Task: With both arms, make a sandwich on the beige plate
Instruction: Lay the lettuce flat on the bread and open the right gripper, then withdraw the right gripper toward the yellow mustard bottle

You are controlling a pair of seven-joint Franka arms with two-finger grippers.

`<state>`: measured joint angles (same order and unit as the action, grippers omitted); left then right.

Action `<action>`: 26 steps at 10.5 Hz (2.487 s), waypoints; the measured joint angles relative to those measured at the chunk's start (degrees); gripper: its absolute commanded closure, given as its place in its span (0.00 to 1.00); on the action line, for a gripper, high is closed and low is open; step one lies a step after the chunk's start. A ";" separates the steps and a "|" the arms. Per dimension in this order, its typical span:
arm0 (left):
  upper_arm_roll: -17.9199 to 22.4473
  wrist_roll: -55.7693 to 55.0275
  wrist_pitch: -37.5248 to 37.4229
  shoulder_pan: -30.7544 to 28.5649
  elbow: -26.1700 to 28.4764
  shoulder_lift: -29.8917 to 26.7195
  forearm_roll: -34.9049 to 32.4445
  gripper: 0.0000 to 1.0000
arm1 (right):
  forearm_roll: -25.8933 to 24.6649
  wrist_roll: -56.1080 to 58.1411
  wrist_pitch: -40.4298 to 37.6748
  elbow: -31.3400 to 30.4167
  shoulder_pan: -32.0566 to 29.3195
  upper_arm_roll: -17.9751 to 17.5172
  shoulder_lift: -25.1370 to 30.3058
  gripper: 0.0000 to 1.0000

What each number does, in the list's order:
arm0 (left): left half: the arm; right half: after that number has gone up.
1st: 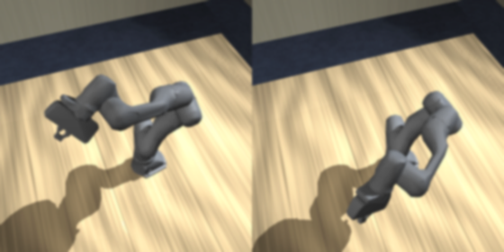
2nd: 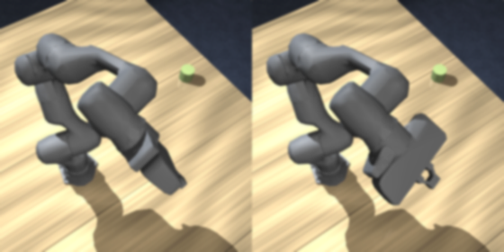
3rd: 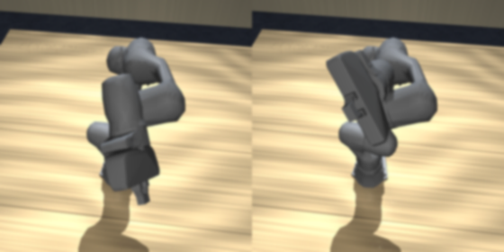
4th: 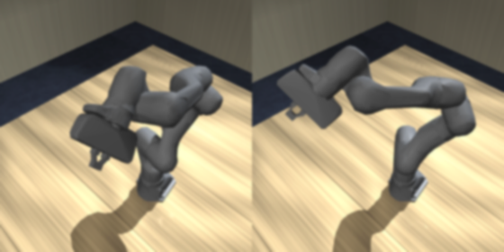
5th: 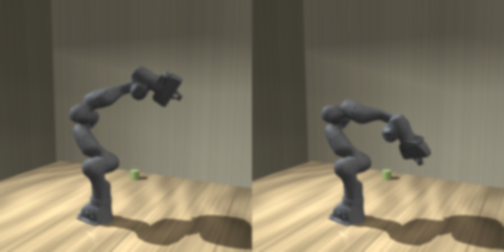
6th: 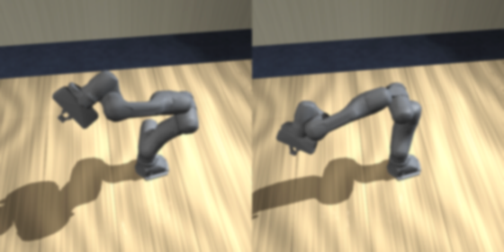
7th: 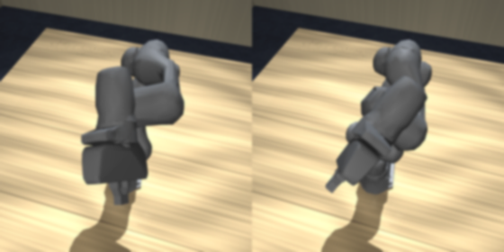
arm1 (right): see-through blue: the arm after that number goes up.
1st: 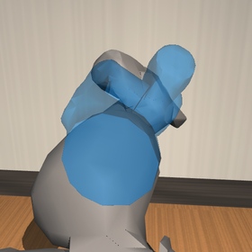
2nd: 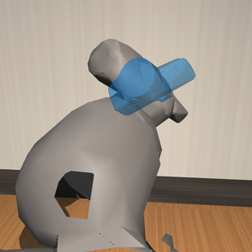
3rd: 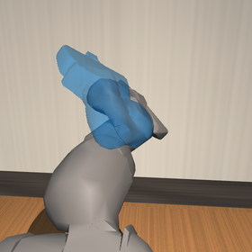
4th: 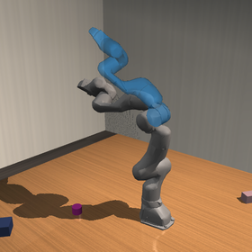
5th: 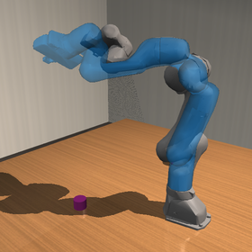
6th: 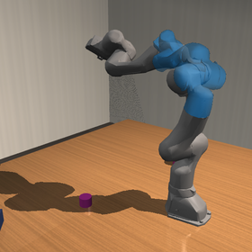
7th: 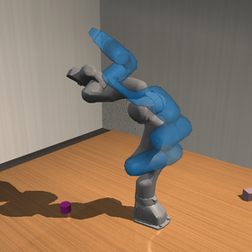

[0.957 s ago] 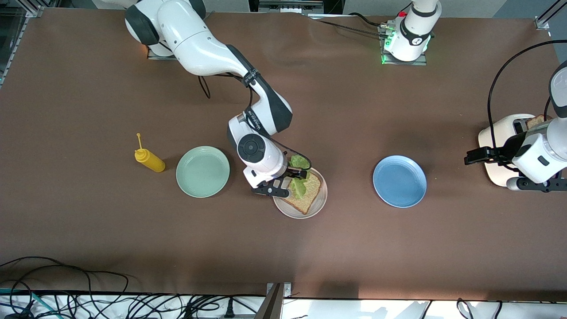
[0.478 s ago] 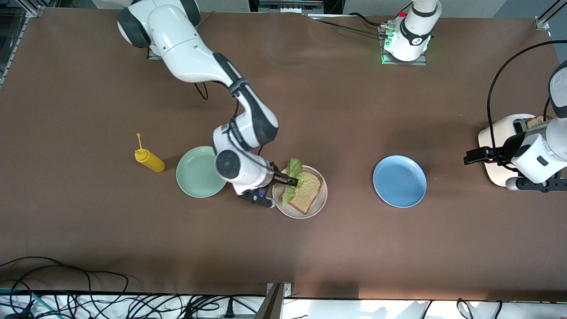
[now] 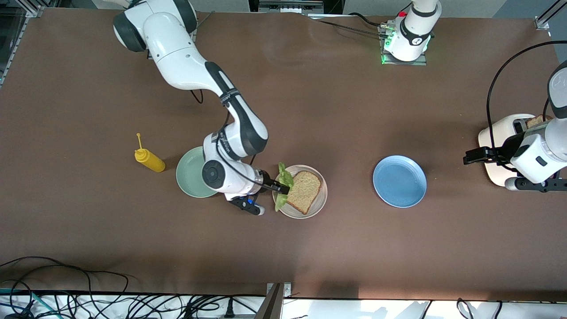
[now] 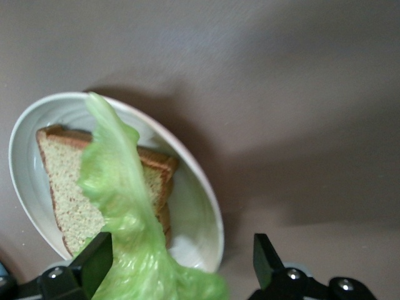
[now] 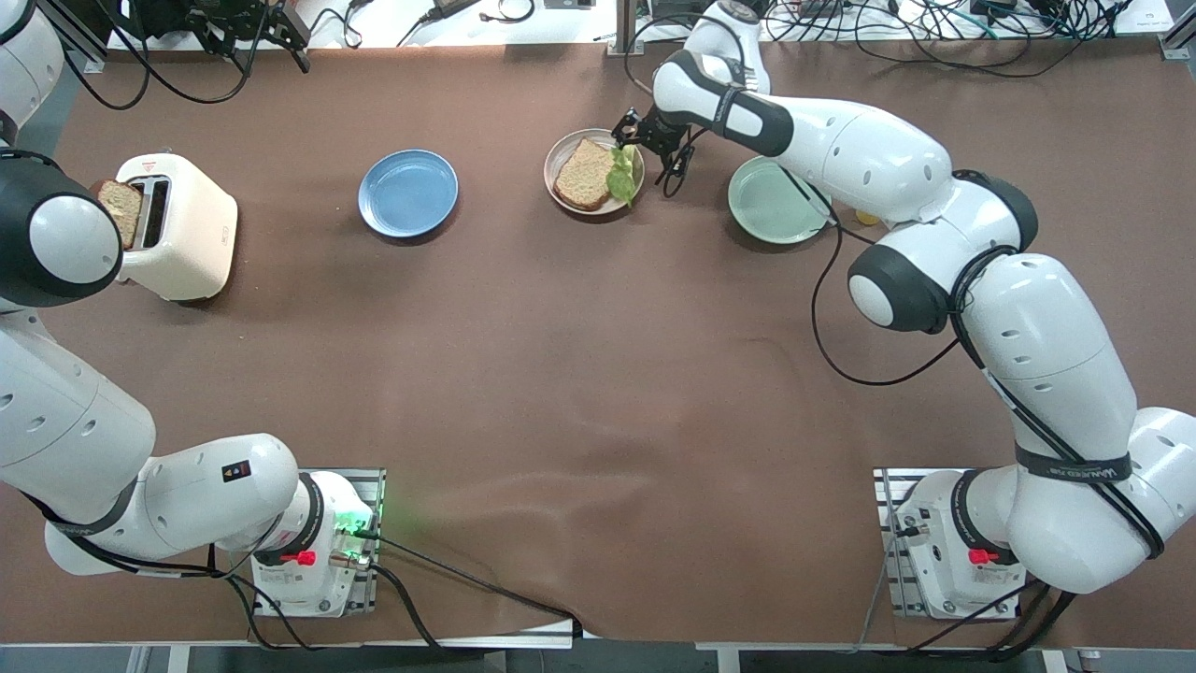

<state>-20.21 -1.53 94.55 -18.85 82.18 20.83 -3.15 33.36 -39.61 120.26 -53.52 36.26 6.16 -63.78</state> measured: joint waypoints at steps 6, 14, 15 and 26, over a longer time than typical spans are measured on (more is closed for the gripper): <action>0.00 0.00 0.00 0.05 0.04 0.03 0.00 0.00 | 5.95 -8.47 2.04 0.01 2.91 2.43 -0.56 0.00; 0.00 0.00 0.00 0.24 0.13 0.07 0.00 0.00 | 13.63 -17.75 3.66 0.54 9.53 11.13 2.00 0.00; 0.00 0.00 0.00 0.24 0.13 0.07 0.00 0.00 | 15.08 -17.75 4.06 0.53 9.47 11.58 2.03 0.00; 0.61 0.00 0.08 0.02 -0.40 -0.13 0.00 0.00 | -4.75 15.87 -3.86 -17.19 -3.88 4.61 17.76 0.00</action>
<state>-19.60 -1.53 94.63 -18.82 81.78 20.69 -3.15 28.61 -23.73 116.40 -70.72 32.38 10.77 -46.02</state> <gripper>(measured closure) 0.000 0.000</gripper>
